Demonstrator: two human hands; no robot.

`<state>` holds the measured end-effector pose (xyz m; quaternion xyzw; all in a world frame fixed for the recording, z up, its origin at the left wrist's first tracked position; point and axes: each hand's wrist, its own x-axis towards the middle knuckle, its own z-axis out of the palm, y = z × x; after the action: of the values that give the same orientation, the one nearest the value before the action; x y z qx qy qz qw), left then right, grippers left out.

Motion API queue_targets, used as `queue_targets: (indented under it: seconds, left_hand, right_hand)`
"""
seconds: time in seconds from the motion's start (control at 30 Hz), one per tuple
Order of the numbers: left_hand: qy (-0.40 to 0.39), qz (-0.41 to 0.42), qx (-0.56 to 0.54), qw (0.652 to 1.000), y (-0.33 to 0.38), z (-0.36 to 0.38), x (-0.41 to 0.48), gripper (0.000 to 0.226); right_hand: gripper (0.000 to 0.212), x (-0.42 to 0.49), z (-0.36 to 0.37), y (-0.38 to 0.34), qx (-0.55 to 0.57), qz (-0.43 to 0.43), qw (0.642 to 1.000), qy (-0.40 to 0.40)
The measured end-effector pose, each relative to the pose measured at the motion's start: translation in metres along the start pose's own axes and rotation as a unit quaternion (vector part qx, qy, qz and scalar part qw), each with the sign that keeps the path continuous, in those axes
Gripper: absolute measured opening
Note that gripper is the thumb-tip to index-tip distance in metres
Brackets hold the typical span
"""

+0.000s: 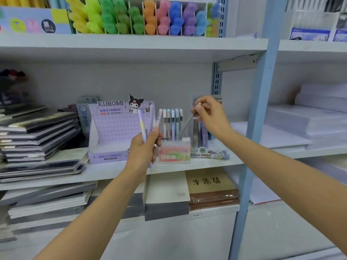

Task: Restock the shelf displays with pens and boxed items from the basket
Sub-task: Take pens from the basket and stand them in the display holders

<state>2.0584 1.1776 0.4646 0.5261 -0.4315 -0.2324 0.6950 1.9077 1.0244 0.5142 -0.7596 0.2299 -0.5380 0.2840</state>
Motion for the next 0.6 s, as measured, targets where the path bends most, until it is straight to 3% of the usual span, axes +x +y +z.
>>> queue_targets:
  seconds: [0.33,0.6]
  left_hand:
    - [-0.025,0.021,0.018,0.999,-0.010,-0.007,0.028,0.034]
    - [-0.037,0.031,0.006,0.999,-0.015,-0.008,0.035,0.033]
  right_hand:
    - [0.007,0.026,0.018,0.011,-0.110,-0.048,0.992,-0.043]
    - [0.005,0.032,0.022,0.013,-0.155,-0.035,0.983,-0.092]
